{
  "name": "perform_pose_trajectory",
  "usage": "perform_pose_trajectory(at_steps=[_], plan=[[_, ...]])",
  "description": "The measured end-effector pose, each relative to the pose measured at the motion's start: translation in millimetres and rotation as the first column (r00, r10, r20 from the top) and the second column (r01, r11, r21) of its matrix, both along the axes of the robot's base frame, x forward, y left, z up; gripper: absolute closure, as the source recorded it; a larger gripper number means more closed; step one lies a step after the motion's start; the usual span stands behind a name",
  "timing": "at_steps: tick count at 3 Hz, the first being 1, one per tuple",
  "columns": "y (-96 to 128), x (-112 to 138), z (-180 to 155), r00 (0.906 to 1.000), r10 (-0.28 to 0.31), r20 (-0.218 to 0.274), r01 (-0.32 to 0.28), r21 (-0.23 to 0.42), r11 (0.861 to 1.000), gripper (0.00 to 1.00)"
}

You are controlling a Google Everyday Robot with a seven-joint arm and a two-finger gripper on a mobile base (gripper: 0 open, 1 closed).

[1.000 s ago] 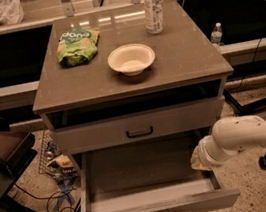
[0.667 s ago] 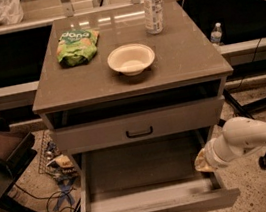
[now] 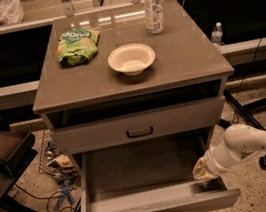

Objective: Open middle drawer

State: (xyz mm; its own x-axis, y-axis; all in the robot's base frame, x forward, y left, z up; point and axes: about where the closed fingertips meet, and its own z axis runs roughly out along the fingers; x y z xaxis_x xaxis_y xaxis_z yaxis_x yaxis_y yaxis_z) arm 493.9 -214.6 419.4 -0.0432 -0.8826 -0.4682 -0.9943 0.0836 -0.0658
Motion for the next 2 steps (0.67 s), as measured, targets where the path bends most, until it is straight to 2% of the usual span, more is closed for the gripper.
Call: perform_pose_trajectory(at_steps=[1, 2], plan=[[0.1, -0.2, 1.1, 1.0000, -0.002, 0.000, 0.002, -0.001, 1.000, 1.00], [7.5, -10.2, -12.2, 0.9998, 0.012, -0.017, -0.013, -0.021, 1.000, 1.00]])
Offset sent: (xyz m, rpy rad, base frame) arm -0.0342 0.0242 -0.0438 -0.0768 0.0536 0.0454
